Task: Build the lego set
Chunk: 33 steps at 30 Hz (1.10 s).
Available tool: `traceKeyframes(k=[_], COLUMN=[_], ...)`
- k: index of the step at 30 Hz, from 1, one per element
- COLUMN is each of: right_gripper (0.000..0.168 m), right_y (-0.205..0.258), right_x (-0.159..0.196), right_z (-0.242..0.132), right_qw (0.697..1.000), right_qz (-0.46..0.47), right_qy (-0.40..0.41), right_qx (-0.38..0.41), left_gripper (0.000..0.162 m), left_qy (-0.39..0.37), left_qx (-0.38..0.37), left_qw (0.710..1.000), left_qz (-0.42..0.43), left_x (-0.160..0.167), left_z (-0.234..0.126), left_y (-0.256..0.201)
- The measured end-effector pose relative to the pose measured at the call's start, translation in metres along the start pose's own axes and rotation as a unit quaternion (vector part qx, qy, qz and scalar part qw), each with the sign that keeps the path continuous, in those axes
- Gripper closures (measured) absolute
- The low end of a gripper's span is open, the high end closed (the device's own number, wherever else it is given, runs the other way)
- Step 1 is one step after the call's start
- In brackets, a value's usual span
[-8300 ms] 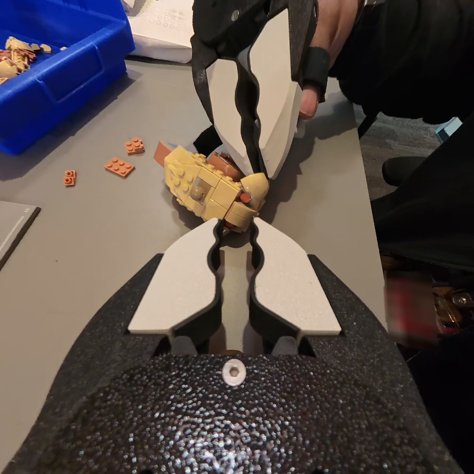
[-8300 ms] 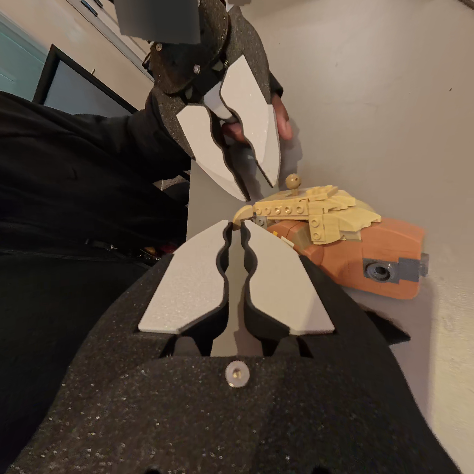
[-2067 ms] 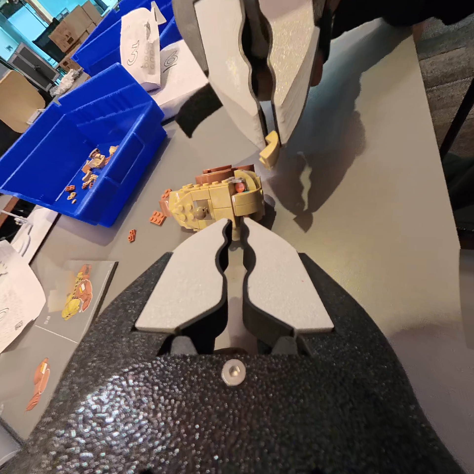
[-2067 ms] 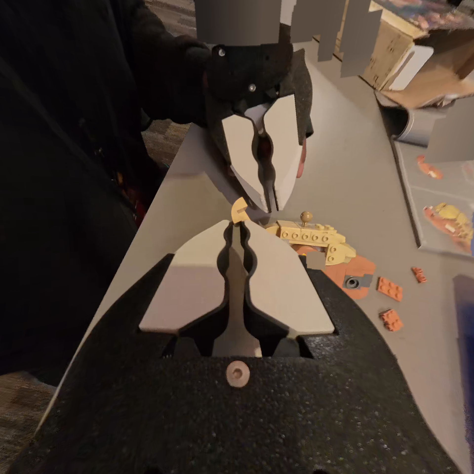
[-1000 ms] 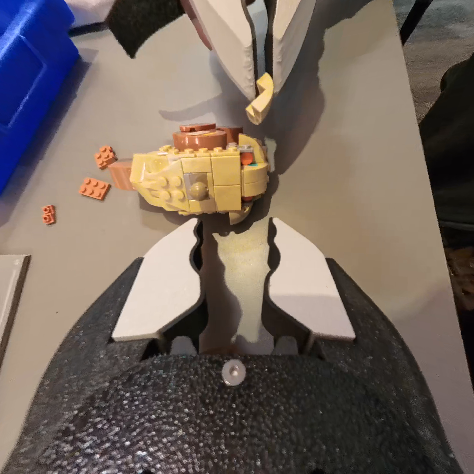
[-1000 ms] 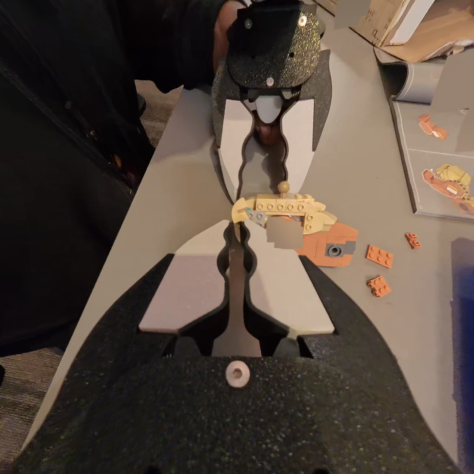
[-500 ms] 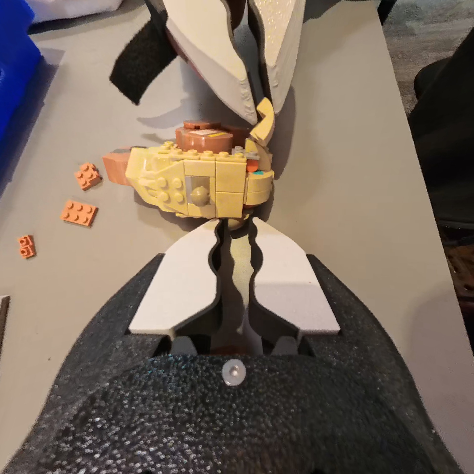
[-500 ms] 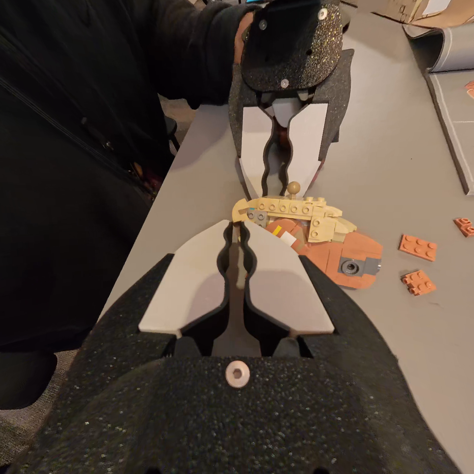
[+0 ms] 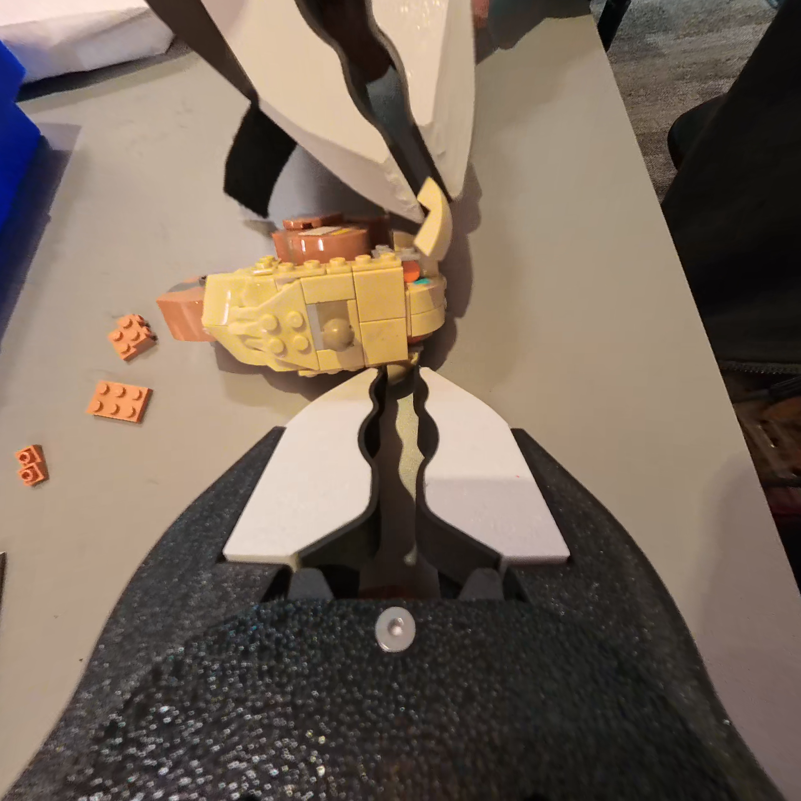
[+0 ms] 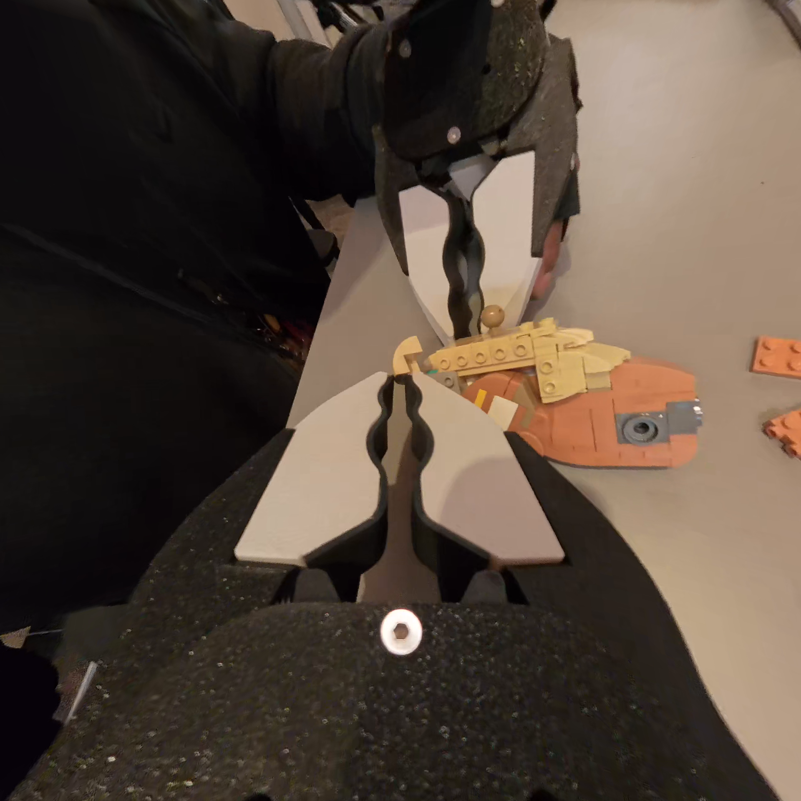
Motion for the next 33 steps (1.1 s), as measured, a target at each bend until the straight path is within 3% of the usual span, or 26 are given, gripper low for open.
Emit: traceKeyframes(k=[10, 15, 24, 33], right_gripper=[0.164, 0.167, 0.168, 0.168], right_y=[-0.004, -0.007, -0.003, 0.027], right_x=[-0.002, -0.005, -0.003, 0.019], right_z=[0.004, 0.003, 0.01, -0.005], right_qw=[0.992, 0.988, 0.982, 0.98], right_qz=[0.069, 0.09, 0.098, 0.129], right_qy=[0.104, 0.118, 0.114, 0.014], right_qx=[0.02, 0.046, 0.115, 0.154], left_gripper=[0.151, 0.152, 0.153, 0.146], left_qy=[-0.001, -0.002, 0.005, -0.035], left_qx=[-0.003, -0.005, -0.027, -0.082], left_qw=[1.0, 1.0, 1.0, 0.995], left_qz=[0.005, 0.01, -0.002, -0.05], left_x=[0.0, 0.002, 0.005, 0.01], left_z=[0.0, -0.002, -0.003, -0.023], left_y=[0.0, -0.002, -0.005, -0.031])
Point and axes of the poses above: each gripper's, where its closed fingertips meet, z out along the fingers, x out of its underside, y = z × x across the jaws, the point moved 5 cm from there along -z, back along the fingers, and after that the axes turned 4 degrees about y, right-handed, at the moved point
